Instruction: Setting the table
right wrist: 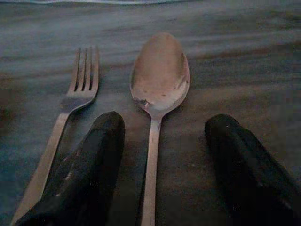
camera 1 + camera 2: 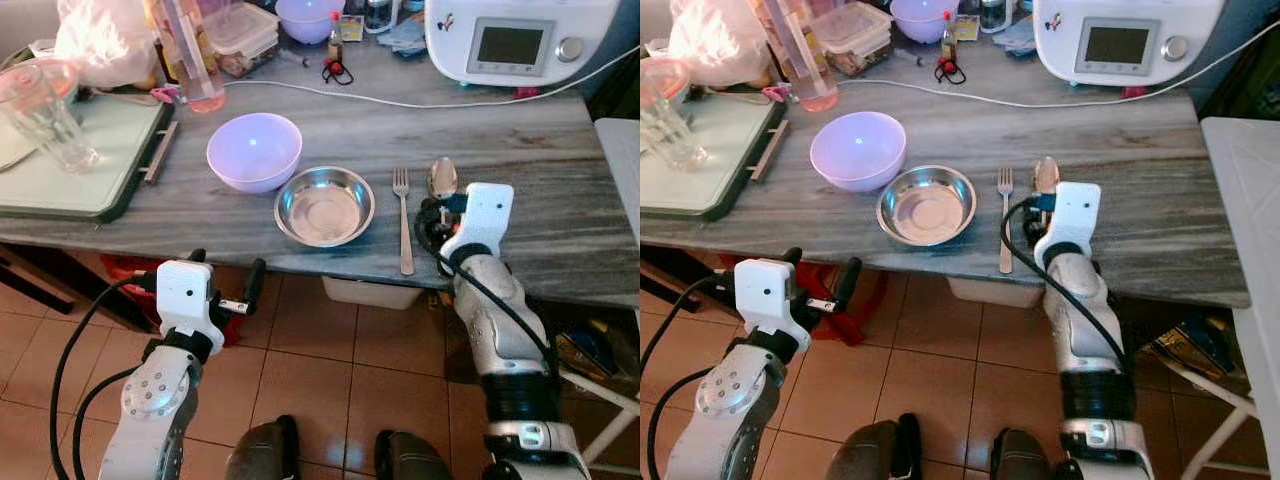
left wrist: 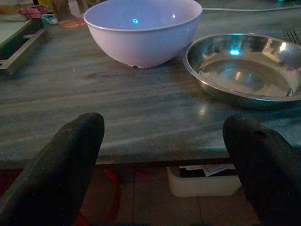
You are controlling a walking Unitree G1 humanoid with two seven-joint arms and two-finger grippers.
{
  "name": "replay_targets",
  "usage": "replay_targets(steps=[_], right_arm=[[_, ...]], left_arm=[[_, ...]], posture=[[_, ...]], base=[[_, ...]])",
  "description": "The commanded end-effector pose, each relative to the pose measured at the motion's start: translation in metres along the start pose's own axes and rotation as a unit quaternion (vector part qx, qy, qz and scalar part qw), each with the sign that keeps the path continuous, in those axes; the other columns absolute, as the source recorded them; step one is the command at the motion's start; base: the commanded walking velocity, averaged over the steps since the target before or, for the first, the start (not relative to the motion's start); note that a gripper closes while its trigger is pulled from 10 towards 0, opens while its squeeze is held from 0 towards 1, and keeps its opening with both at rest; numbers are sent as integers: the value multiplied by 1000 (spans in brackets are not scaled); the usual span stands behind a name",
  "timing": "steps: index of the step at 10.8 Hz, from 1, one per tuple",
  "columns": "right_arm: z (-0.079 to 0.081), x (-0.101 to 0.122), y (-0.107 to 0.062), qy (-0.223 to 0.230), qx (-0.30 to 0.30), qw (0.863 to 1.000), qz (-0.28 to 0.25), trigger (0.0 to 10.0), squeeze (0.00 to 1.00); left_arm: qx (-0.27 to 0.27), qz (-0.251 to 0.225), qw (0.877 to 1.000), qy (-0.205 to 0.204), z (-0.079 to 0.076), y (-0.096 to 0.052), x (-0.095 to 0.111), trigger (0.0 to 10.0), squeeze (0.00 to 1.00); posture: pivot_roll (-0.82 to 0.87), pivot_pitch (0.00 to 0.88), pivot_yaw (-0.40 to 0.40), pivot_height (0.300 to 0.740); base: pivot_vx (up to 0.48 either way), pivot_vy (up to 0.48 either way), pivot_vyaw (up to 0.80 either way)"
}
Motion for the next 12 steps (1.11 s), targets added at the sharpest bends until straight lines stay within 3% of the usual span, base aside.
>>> replay_targets(steps=[1,4,6,12], right_arm=[[6,11,-3,-11,11,999,-29,10000,1000],[-3,27,-3,-35,-11,997,-69,10000,1000],[-25,20,-3,-65,-61,995,-46,10000,1000],[-35,6,7,-80,-40,996,5,10000,1000]], left_arm=[[0,4,1000,3,0,0,-2,10000,0],[2,-2,1000,4,0,2,1,10000,0],[2,1,1000,4,1,1,0,10000,0],[0,8,1000,4,1,-3,-1,10000,0]], posture=[[56,164,91,740],[56,161,92,740],[59,165,92,740],[66,185,98,740]], base=[[0,0,0],[0,0,0],[0,0,0],[0,0,0]])
Point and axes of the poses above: a point about 5 cm out from each wrist's last joint towards the gripper, its own y axis pointing out of the wrist towards the gripper, its own x axis along the axis of the wrist's last joint, z = x × y, the point moved 6 cm from there along y, pointing out of the wrist towards the gripper, and after that the axes turned 11 degrees about -y, right-handed, at the moved point
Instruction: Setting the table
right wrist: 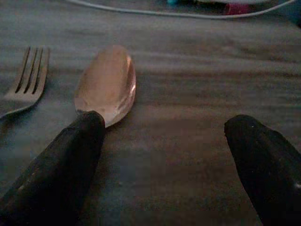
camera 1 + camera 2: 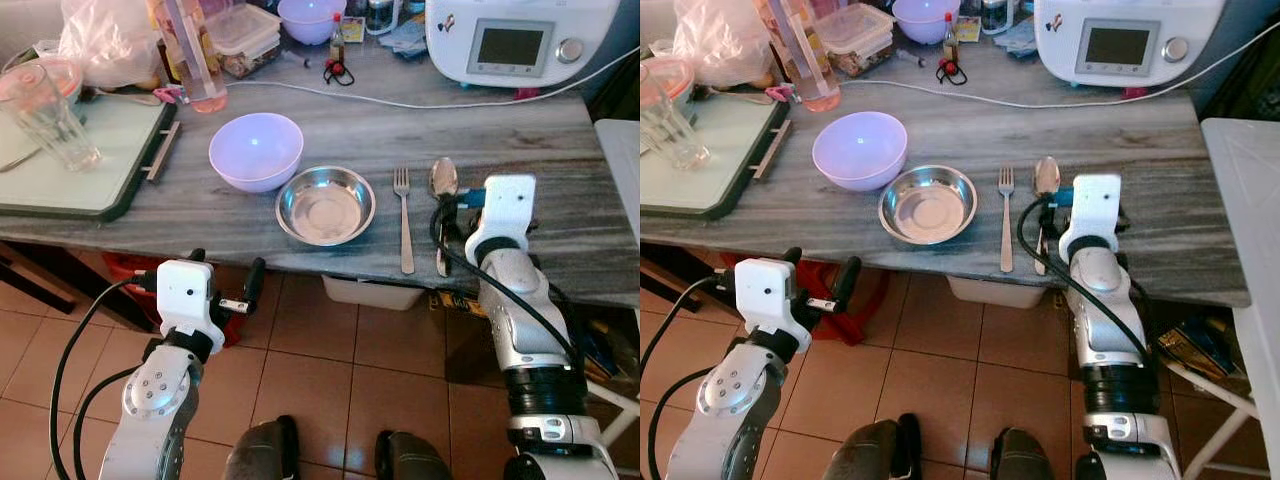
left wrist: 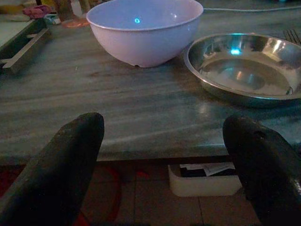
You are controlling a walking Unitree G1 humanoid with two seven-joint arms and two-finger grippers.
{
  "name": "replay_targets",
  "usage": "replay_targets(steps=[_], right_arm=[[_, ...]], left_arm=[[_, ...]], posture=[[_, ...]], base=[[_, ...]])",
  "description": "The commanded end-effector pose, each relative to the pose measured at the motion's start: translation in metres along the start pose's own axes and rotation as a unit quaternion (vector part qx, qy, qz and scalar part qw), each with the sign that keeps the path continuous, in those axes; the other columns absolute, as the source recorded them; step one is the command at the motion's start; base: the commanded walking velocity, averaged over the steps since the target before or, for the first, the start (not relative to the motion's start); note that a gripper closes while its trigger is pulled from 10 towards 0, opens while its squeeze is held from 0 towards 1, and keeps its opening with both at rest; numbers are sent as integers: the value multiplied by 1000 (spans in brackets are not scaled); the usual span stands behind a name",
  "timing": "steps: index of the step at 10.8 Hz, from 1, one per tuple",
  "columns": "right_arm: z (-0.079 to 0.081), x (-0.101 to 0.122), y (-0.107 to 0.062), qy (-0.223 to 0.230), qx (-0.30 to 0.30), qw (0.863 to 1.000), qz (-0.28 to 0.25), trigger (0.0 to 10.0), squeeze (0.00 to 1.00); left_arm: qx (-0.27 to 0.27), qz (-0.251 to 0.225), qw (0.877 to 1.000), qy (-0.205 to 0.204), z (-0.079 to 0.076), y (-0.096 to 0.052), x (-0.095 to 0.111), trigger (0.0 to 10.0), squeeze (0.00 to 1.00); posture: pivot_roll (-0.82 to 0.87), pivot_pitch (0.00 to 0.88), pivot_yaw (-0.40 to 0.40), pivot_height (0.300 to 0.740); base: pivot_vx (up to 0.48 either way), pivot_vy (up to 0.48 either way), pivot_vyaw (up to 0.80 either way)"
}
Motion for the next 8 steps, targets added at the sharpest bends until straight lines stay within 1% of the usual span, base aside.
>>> replay_targets(steps=[1,4,8], right_arm=[[1,1,2,-1,8,1000,5,10000,1000],[3,-7,4,4,22,999,27,10000,1000],[8,-10,5,12,36,999,36,10000,1000]], left_arm=[[0,5,1000,4,1,-3,0,10000,0],[3,7,1000,4,2,-4,-1,10000,0],[4,7,1000,3,2,-4,-1,10000,0]], posture=[[66,186,98,740],[71,192,96,740],[73,194,96,740]], base=[[0,0,0],[0,0,0],[0,0,0]])
Point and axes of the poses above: a point about 5 cm out from each wrist's last joint towards the gripper, its own y axis pointing out of the wrist towards the gripper, its own x axis along the axis of the wrist's last joint, z = x × y, the point moved 6 cm from there along y, pointing out of the wrist towards the gripper, and after that the axes turned 11 degrees about -y, right-handed, at the moved point
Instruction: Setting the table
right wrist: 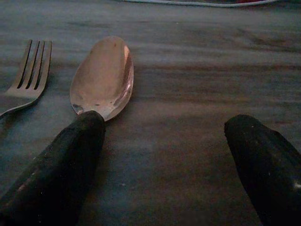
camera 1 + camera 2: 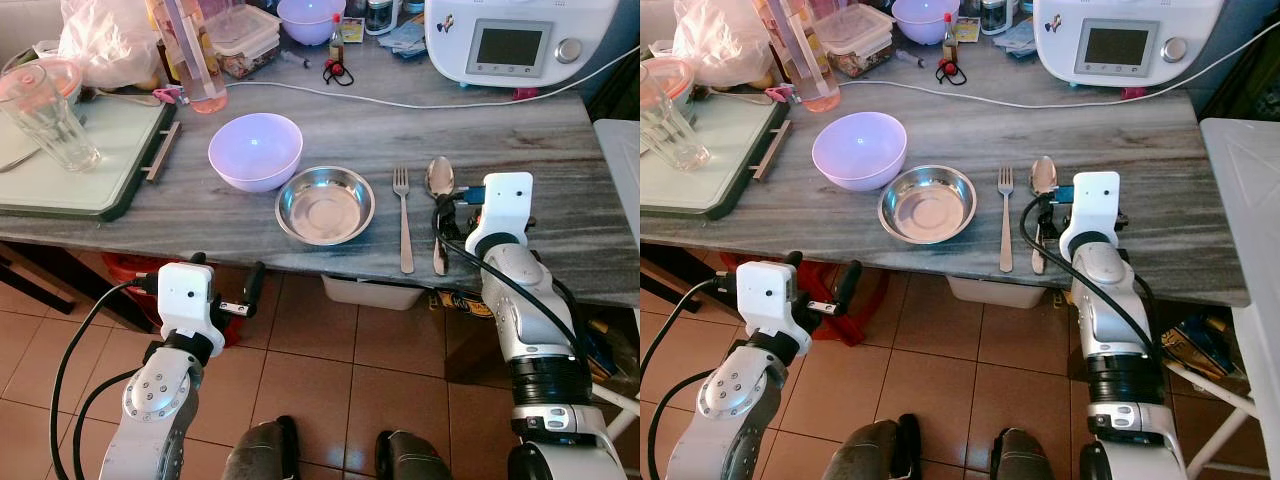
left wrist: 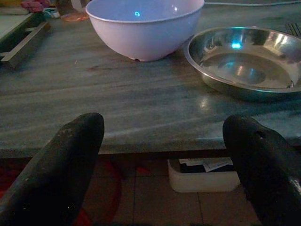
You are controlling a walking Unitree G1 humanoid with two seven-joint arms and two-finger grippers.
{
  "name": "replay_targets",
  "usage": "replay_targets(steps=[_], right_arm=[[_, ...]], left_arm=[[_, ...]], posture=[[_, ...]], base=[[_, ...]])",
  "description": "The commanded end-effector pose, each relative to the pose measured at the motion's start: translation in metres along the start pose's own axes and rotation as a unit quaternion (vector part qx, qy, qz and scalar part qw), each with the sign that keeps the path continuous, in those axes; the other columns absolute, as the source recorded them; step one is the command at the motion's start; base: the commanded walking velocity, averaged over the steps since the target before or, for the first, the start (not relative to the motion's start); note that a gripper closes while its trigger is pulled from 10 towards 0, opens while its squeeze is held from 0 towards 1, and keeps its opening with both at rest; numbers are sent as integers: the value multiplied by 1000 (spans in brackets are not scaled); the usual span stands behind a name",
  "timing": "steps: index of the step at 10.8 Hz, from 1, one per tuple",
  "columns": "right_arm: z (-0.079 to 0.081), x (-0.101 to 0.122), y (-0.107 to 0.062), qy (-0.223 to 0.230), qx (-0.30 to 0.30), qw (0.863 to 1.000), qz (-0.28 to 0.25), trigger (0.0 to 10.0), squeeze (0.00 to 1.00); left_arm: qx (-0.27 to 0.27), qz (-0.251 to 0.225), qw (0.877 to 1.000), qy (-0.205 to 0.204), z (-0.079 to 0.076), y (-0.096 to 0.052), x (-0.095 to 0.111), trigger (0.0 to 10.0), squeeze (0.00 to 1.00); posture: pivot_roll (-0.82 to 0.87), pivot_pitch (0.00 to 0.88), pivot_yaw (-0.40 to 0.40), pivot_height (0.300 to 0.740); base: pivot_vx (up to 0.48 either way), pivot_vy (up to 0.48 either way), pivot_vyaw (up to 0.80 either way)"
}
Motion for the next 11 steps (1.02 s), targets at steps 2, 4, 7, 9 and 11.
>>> replay_targets(steps=[2,4,7,9,11], right_arm=[[7,-9,0,7,16,1000,17,10000,1000],[4,-2,0,8,12,1000,4,10000,1000],[-1,9,-1,8,3,1000,-18,10000,1000],[-7,25,-5,16,-13,998,-57,10000,1000],[-10,44,-10,27,-24,994,-107,10000,1000]], left_arm=[[2,-1,1000,5,1,-3,3,10000,0],[4,-2,1000,5,2,-2,3,10000,0],[5,-11,1000,4,2,0,7,10000,0],[7,-25,1000,1,2,1,13,10000,0],[12,-42,999,0,5,4,20,10000,0]], posture=[[72,196,95,740],[70,194,94,740],[67,185,92,740],[67,164,90,740],[66,133,86,740]], base=[[0,0,0],[0,0,0],[0,0,0],[0,0,0],[0,0,0]])
Point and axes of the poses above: a point about 5 cm out from each wrist's last joint towards the gripper, its own y axis pointing out of the wrist towards the gripper, its own x axis along the axis of the wrist's last joint, z = x × y, the point moved 6 cm from there along y, pointing out of the wrist towards the gripper, and after that the axes turned 11 degrees about -y, right-handed, at the moved point
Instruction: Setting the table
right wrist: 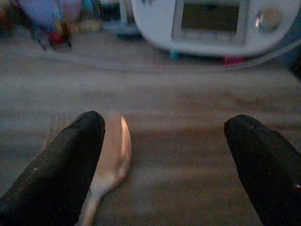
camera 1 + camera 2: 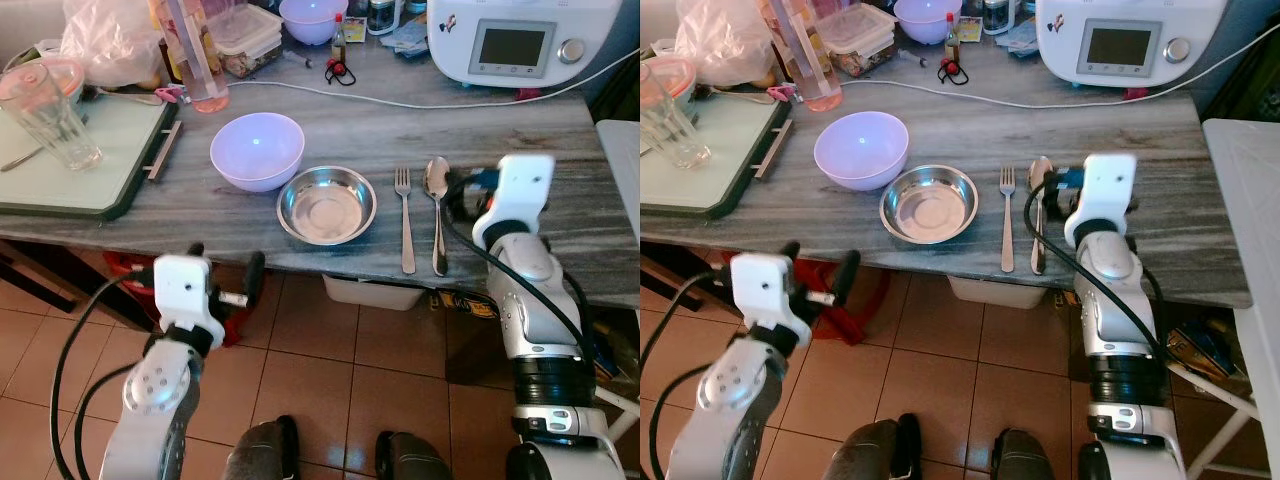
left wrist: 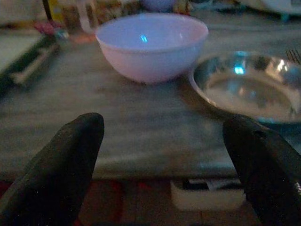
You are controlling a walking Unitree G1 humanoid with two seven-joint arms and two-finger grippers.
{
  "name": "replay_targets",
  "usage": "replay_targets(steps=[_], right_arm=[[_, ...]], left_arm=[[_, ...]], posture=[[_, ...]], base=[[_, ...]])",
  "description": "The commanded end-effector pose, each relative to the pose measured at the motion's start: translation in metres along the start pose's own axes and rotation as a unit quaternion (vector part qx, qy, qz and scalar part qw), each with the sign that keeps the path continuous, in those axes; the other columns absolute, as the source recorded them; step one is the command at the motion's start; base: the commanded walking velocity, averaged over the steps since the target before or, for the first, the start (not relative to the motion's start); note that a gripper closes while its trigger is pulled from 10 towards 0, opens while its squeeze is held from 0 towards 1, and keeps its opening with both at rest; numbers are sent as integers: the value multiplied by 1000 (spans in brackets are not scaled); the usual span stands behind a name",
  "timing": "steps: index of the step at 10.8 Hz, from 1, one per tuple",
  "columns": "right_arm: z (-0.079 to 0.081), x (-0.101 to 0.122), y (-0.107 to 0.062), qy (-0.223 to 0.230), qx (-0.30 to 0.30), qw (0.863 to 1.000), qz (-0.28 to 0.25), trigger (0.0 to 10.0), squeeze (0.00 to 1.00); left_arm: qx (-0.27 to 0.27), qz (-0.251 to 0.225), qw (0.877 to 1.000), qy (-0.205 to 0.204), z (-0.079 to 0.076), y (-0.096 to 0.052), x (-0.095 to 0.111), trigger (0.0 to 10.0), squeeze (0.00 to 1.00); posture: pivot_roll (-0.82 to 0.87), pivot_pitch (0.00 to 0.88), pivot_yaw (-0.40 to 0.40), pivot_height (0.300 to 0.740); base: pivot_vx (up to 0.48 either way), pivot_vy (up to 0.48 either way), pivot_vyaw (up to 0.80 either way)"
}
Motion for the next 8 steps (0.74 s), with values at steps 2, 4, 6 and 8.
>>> replay_targets(steps=[2,4,6,8], right_arm=[[3,9,-9,12,-2,999,-34,10000,0],[11,-2,-18,22,0,999,-27,10000,0],[17,-5,-20,25,5,999,-26,10000,0],[19,-2,-21,26,5,999,-33,10000,0]], left_arm=[[53,-14,998,25,19,3,5,10000,0],[54,-12,998,15,18,7,0,10000,0],[54,-18,998,12,16,15,0,10000,0],[54,-26,998,7,14,21,2,10000,0]], posture=[[62,87,81,740],[52,41,78,740],[34,21,76,740],[25,23,75,740]], base=[[0,0,0],[0,0,0],[0,0,0],[0,0,0]])
Point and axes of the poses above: a point about 5 cm out from each wrist's last joint towards the gripper, its own y axis pointing out of the wrist towards the gripper, its own x axis along the axis of the wrist's last joint, z = x × y, the point moved 6 cm from there along y, pointing out of the wrist towards the gripper, and after that the axes turned 11 degrees about -y, right-handed, at the moved point
